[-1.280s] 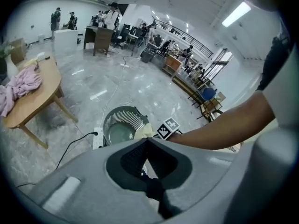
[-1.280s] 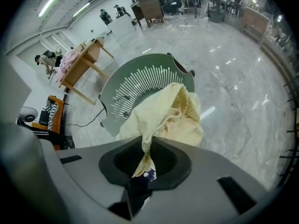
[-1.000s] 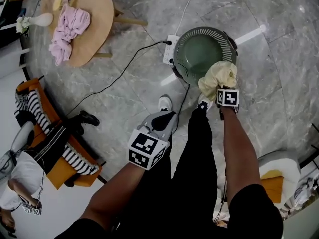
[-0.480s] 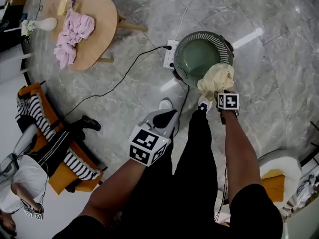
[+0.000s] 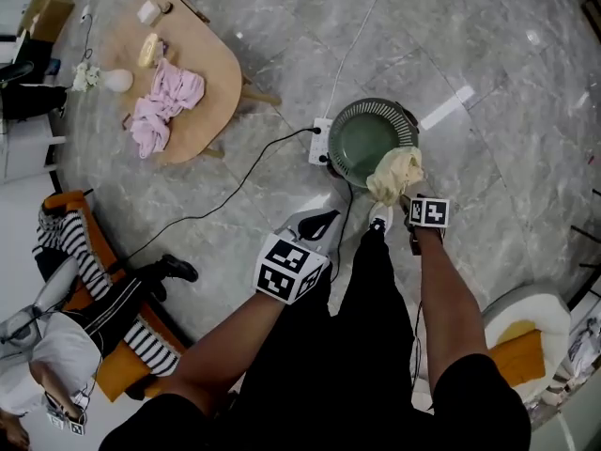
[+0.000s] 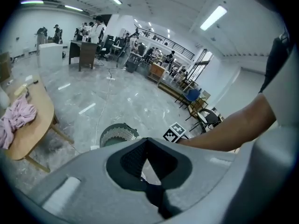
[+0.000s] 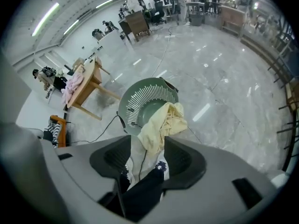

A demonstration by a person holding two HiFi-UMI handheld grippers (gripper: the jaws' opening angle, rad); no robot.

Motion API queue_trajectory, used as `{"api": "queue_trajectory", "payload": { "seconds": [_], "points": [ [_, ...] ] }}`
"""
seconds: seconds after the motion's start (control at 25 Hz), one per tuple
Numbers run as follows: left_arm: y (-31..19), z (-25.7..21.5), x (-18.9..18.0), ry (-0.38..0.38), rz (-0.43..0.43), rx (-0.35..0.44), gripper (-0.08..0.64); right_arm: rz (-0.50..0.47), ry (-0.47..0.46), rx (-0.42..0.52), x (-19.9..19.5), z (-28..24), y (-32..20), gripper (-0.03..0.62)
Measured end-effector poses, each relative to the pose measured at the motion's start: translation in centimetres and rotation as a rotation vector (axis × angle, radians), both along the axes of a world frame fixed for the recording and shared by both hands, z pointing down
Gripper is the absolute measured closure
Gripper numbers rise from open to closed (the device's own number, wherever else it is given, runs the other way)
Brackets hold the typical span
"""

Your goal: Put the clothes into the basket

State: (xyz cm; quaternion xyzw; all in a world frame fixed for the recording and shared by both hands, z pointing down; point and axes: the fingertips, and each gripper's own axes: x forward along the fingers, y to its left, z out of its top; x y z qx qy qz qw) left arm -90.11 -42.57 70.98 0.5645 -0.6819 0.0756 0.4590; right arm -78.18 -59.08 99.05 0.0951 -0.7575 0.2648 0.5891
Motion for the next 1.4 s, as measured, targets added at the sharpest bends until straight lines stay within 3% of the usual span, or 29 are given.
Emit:
{"api": "queue_trajectory", "payload": {
  "seconds": [0.16,0.24,0.4,0.68,0.8,1.04,1.4],
  "points": [
    [1.4,-3.2,0.6,-0.014,0.048,0.026,0.56,0.159,-0.181,0.002,-2.1,-7.3,0.6,0.367],
    [2.5,-4.6,1.0,-0.023,0.071,0.033,0.56,0.223,-0.291,0.0,-3.2,-11.8,1.3,0.413],
    [5.0,-7.1,1.8,-0.038,0.094,0.054,0.56,0.248,-0.466,0.013,-3.6,-20.6,3.5,0.557],
    [7.1,-11.7,0.3,-0.103,0.119,0.156,0.56,0.322,-0.676,-0.075,-2.6,-32.6,8.8,0.577],
    [7.6,-14.1,0.2,-0.119,0.129,0.209,0.56,0.306,-0.765,-0.071,-1.8,-37.5,11.2,0.577],
    [8.9,-17.0,4.1,-0.135,0.202,0.262,0.56,0.242,-0.938,0.001,-0.3,-46.0,14.4,0.577],
    [9.5,-19.0,7.2,-0.175,0.14,0.293,0.56,0.082,-0.921,0.069,2.2,-48.3,15.5,0.578]
  ]
}}
